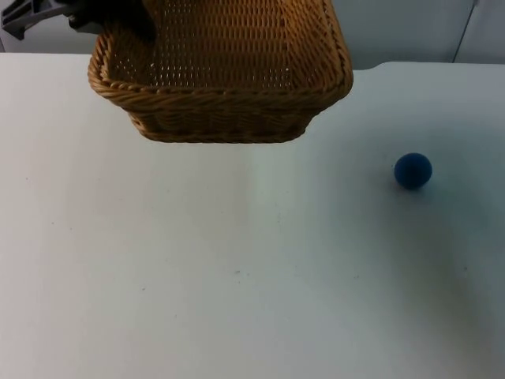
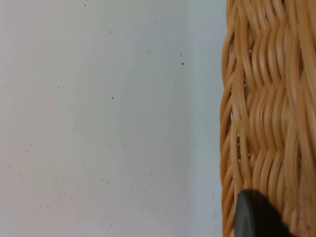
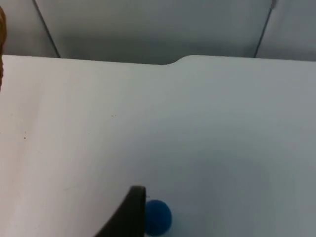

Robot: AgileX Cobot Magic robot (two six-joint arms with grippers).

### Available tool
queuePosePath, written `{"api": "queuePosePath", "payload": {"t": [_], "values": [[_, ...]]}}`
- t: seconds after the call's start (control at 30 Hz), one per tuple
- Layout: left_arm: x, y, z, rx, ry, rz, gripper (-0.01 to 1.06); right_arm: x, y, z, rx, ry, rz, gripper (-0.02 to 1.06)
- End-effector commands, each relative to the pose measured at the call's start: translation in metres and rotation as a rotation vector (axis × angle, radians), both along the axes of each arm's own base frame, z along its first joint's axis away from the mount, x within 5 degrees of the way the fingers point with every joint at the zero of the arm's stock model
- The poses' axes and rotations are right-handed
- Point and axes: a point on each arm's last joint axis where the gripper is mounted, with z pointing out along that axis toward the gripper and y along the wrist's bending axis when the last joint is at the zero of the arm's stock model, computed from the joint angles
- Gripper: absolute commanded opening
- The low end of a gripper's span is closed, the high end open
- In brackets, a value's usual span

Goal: Pick up the basket with the left hand and place the ball into the basket with the right hand.

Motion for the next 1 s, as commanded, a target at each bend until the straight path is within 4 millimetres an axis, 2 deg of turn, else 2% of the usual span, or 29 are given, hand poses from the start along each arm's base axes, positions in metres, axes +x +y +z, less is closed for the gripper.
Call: {"api": "queuePosePath", "payload": {"t": [0.0,0.07,0.1,0.17,0.23,0.27,0.37,0.4,0.43,0.57,0.8,0.97], "values": [[-0.001,-0.001,0.010,-0.029,-0.029,0.023,0.00,0.022,0.009,-0.008,0.010,0.026,-0.003,1.04],[-0.002,-0.001,0.010,-0.025,-0.027,0.023,0.00,0.047,0.017,-0.019,0.006,0.062,-0.011,1.04],[-0.002,-0.001,0.010,-0.025,-0.027,0.023,0.00,0.047,0.017,-0.019,0.006,0.062,-0.011,1.04],[-0.002,0.000,0.009,-0.018,-0.020,0.032,0.00,0.064,0.023,-0.030,-0.012,0.097,-0.027,1.04],[-0.002,0.001,0.009,-0.010,-0.021,0.030,0.00,0.082,0.032,-0.055,-0.064,0.170,-0.037,1.04],[-0.002,0.001,0.009,-0.010,-0.021,0.030,0.00,0.082,0.032,-0.055,-0.064,0.170,-0.037,1.04],[-0.002,0.001,0.008,-0.004,-0.021,0.027,0.00,0.094,0.040,-0.091,-0.068,0.260,-0.034,1.04],[-0.002,0.001,0.008,-0.005,-0.019,0.026,0.00,0.097,0.041,-0.100,-0.062,0.285,-0.036,1.04],[-0.002,0.001,0.008,-0.005,-0.019,0.026,0.00,0.097,0.041,-0.100,-0.062,0.285,-0.036,1.04],[-0.002,0.001,0.008,-0.002,-0.018,0.029,0.00,0.103,0.048,-0.133,-0.084,0.358,-0.021,1.04],[-0.003,0.001,0.008,0.001,-0.004,0.019,0.00,0.109,0.055,-0.158,-0.050,0.396,-0.004,1.04],[-0.004,0.001,0.007,0.012,-0.001,0.010,0.00,0.110,0.059,-0.185,-0.033,0.459,-0.003,1.04]]}}
